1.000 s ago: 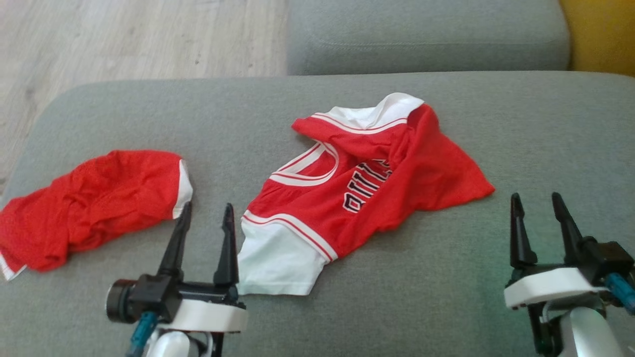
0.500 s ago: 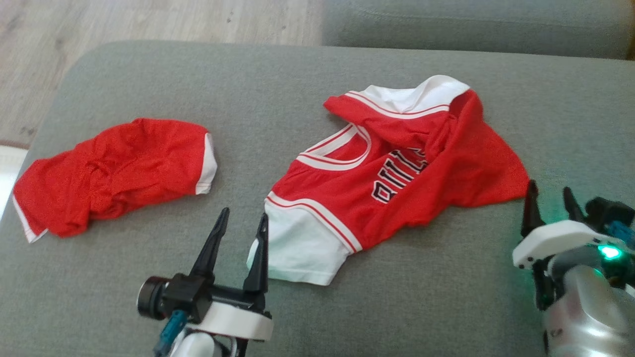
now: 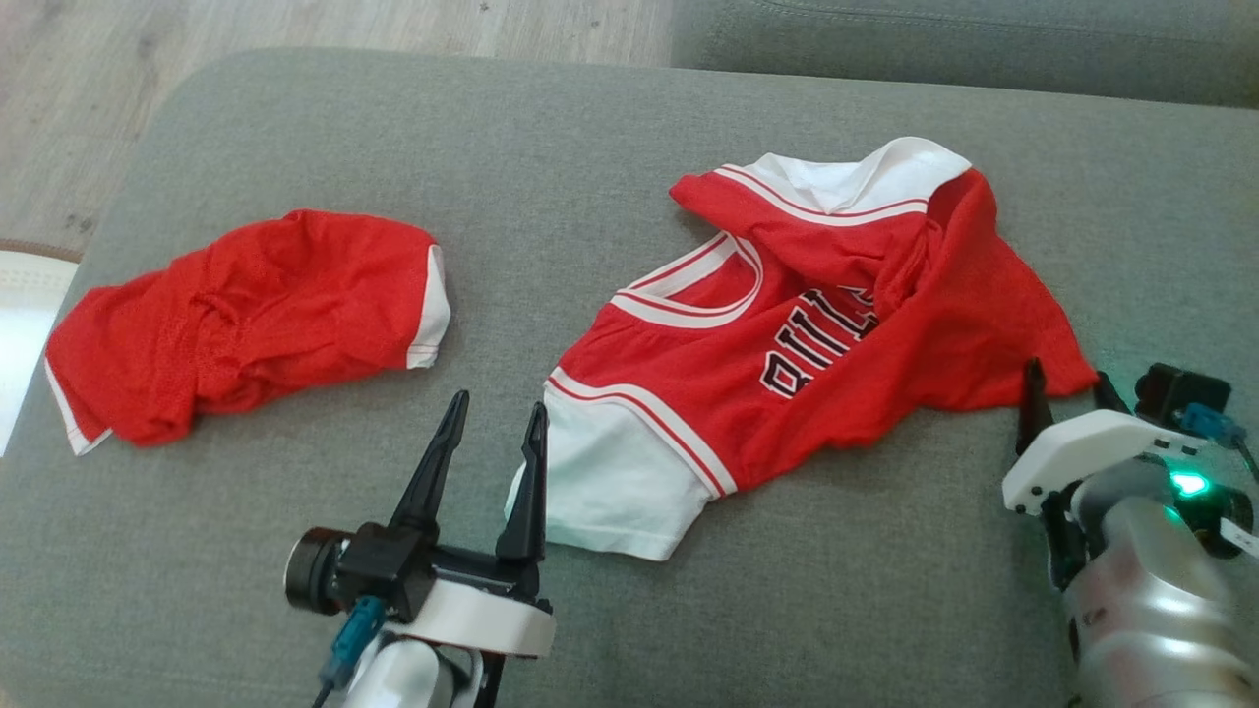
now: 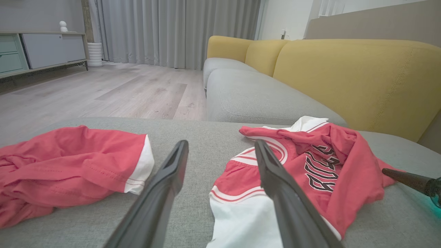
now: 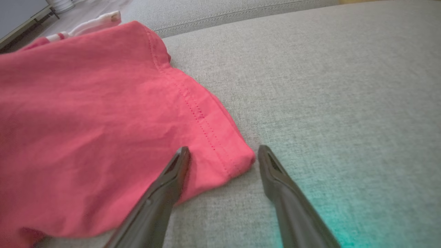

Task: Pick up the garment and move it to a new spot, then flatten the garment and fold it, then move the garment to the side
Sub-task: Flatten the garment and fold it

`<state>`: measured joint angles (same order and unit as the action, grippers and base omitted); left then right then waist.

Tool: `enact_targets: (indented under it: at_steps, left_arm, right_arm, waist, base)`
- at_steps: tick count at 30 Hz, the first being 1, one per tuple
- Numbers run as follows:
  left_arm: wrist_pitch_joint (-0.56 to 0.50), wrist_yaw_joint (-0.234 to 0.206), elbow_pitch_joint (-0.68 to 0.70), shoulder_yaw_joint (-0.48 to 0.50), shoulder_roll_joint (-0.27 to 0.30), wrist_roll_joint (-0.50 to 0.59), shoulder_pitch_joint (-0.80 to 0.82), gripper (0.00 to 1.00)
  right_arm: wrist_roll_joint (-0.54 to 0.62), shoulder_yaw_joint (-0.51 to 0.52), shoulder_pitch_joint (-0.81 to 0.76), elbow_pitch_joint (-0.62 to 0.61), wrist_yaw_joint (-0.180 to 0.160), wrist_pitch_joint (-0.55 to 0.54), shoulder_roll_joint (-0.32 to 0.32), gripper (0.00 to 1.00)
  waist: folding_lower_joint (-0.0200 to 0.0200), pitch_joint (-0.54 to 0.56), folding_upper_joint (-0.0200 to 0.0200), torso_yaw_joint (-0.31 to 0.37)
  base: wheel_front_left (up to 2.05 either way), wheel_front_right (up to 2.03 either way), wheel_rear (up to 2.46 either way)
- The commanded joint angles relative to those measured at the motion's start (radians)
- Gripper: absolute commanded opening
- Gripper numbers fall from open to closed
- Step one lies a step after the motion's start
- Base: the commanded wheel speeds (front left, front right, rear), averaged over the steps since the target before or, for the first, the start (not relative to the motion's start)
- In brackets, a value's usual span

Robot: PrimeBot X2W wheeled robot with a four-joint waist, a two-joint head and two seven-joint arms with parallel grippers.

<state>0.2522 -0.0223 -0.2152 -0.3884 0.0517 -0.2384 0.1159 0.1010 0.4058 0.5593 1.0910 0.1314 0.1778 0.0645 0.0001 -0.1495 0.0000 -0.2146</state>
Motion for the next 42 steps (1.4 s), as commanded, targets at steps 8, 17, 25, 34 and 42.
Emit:
enact_targets:
  at_steps: [8,17,25,34,42]
  left_arm:
    - [0.010,-0.006,0.010,0.032,-0.001,-0.010,0.027,1.00]
    - [0.010,0.012,-0.002,0.038,-0.001,-0.020,-0.003,1.00]
    - [0.010,0.028,-0.037,0.001,-0.001,-0.032,-0.024,1.00]
    - [0.010,0.057,-0.178,-0.067,-0.001,-0.058,-0.028,1.00]
    - [-0.042,0.094,-0.316,-0.120,0.000,-0.098,-0.003,1.00]
  right_arm:
    - [0.013,-0.058,0.052,0.014,-0.001,0.071,-0.006,0.00]
    - [-0.046,-0.039,-0.033,-0.199,-0.001,0.083,0.008,0.00]
    - [-0.040,0.032,-0.182,-0.359,-0.001,0.084,0.008,0.00]
    - [-0.088,0.006,-0.265,-0.417,-0.001,0.084,-0.013,0.00]
    - [-0.149,-0.069,-0.278,-0.421,-0.001,0.084,-0.014,0.00]
  waist:
    - [-0.0001,0.012,0.0000,0.041]
    - [-0.0001,0.045,0.0000,0.103]
    - [-0.0001,0.059,0.0000,0.143]
    - [-0.0001,0.071,0.0000,0.169]
    - [-0.0001,0.083,0.0000,0.191]
  base:
    - [0.00,0.00,0.00]
    - [0.00,0.00,0.00]
    - [0.00,0.00,0.00]
    - [0.00,0.00,0.00]
    - [0.00,0.00,0.00]
